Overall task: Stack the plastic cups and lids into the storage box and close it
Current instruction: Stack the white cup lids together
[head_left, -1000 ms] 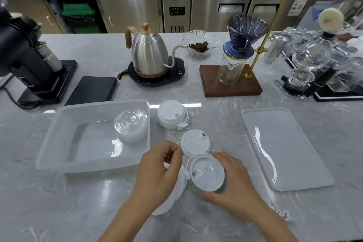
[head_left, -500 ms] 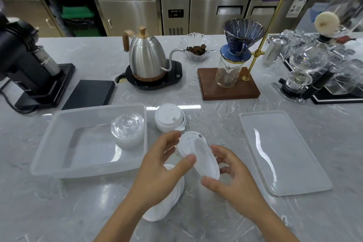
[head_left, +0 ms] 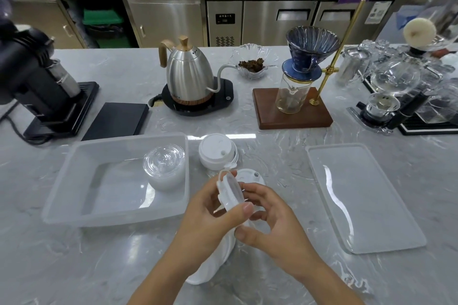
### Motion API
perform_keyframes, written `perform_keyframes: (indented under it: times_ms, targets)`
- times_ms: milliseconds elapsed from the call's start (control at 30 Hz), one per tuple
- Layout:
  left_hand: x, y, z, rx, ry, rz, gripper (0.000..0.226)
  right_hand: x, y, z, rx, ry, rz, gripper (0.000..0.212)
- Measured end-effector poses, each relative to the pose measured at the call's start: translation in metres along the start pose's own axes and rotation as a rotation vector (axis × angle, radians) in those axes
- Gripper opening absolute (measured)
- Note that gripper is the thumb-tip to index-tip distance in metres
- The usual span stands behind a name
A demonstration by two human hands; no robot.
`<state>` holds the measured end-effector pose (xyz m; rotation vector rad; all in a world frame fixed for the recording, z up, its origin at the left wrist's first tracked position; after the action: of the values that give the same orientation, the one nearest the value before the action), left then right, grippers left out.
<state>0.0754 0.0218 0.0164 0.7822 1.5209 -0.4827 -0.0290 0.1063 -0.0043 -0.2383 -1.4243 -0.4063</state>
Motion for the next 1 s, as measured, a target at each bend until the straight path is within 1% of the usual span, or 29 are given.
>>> perform_keyframes:
  times_ms: [67,167,200,233,300,333,367,433,467,500,567,667,767,867,1000]
  targets:
    - [-0.002,0.0,0.003,-0.023,0.008,-0.02,0.052,-0.001,-0.003,-0.005,0.04,-0.005,-0.007,0.073]
    - [-0.005,-0.002,0.013,-0.095,0.028,-0.044,0.045,-0.008,-0.009,-0.002,0.089,0.008,-0.041,0.091]
    - [-0.006,-0.003,0.019,-0.13,0.047,-0.047,0.045,-0.012,-0.013,0.005,0.079,0.023,-0.046,0.093]
    - [-0.006,-0.003,0.025,-0.159,0.062,-0.046,0.047,-0.016,-0.017,0.013,0.049,0.062,-0.045,0.09]
    - [-0.007,-0.002,0.035,-0.187,0.069,-0.042,0.05,-0.027,-0.027,0.032,-0.062,0.24,-0.065,0.08]
    - [-0.008,-0.001,0.036,-0.186,0.067,-0.043,0.048,-0.032,-0.032,0.04,-0.094,0.351,-0.086,0.081]
    - [-0.009,-0.001,0.037,-0.186,0.064,-0.043,0.045,-0.038,-0.038,0.042,-0.091,0.468,-0.111,0.09]
    - [-0.009,0.0,0.037,-0.191,0.067,-0.046,0.042,-0.05,-0.05,0.039,-0.017,0.675,-0.142,0.111]
    - [-0.009,0.0,0.037,-0.193,0.076,-0.05,0.043,-0.054,-0.056,0.036,0.02,0.737,-0.139,0.117]
    - [-0.008,0.0,0.037,-0.193,0.081,-0.051,0.047,-0.056,-0.061,0.033,0.037,0.762,-0.13,0.119]
    - [-0.007,-0.001,0.037,-0.187,0.066,-0.044,0.057,-0.056,-0.066,0.033,0.007,0.735,-0.103,0.112]
    - [-0.006,-0.003,0.038,-0.169,0.021,-0.037,0.068,-0.046,-0.062,0.037,-0.053,0.601,-0.085,0.103]
    - [-0.008,-0.005,0.036,-0.143,-0.038,-0.036,0.09,-0.027,-0.05,0.04,-0.058,0.485,-0.03,0.099]
    - [-0.008,-0.008,0.029,-0.104,-0.046,-0.037,0.088,0.005,-0.032,0.04,-0.034,0.499,0.068,0.1]
    - [-0.007,-0.008,0.014,0.025,-0.024,-0.031,0.082,0.047,-0.014,0.039,-0.011,0.515,0.179,0.095]
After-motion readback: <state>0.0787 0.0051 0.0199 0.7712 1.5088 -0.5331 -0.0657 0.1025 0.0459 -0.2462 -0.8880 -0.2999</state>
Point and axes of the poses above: each hand's wrist, its own y-axis away from the middle knuckle, its own z-axis out of the back of the hand, x = y × z, the point moved 9 cm from there along -y, towards the middle knuckle, and after that the axes turned 2 degrees about y, right-handed, at the moved point
